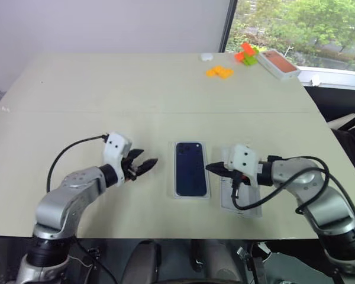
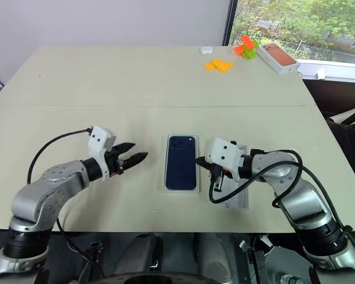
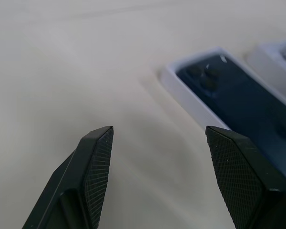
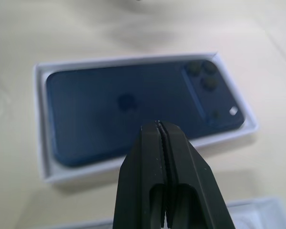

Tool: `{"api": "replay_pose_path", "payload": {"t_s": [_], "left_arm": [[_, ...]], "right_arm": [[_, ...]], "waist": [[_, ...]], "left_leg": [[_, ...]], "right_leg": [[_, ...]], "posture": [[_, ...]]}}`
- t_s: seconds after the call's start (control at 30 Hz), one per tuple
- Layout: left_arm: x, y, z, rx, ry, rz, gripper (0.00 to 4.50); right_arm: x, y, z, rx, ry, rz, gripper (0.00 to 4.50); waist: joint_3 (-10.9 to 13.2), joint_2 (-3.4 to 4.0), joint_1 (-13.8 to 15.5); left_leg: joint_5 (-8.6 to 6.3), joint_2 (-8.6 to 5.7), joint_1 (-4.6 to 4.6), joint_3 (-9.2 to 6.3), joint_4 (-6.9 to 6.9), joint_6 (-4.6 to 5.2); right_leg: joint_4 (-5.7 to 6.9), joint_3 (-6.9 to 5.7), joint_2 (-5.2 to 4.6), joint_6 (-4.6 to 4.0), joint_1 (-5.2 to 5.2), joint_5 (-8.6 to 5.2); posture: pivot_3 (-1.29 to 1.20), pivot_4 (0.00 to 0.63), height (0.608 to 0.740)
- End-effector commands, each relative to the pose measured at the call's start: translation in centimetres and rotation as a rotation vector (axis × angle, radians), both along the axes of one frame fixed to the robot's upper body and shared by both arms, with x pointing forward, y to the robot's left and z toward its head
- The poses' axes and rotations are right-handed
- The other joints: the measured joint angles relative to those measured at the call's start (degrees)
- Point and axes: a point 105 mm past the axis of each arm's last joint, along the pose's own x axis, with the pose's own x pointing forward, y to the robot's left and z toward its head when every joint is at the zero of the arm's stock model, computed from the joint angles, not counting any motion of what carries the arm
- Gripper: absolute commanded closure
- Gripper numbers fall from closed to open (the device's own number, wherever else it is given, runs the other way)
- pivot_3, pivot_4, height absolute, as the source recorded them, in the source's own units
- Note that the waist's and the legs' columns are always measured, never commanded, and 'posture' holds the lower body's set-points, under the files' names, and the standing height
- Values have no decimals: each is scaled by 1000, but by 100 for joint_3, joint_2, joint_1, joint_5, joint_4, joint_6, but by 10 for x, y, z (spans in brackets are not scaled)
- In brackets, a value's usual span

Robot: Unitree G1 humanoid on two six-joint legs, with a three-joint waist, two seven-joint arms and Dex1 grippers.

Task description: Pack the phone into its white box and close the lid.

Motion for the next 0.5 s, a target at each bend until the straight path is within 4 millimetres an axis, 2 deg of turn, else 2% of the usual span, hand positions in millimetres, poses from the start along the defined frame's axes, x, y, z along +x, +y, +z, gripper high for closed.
{"api": "replay_pose_path", "payload": {"t_s": [0.03,0.3,0.5], "left_arm": [[-8,0,11,7,-45,-63,1215],[-20,-2,8,34,-53,-137,1215],[-22,-1,5,35,-50,-135,1215]], "right_arm": [[-3,-3,11,2,-36,0,4431],[-10,-9,8,-1,-10,5,4431],[-4,-16,9,-13,-27,-31,4431]], "waist": [[0,0,7],[0,-1,38],[0,-1,45]], "left_leg": [[0,0,1,0,1,0],[0,-1,-2,2,6,0],[0,-2,-1,2,5,0]], "right_leg": [[0,0,0,0,0,0],[-5,0,-2,0,4,0],[-5,0,-2,0,4,0]], "posture": [[0,150,740],[0,150,740],[0,150,740]]}}
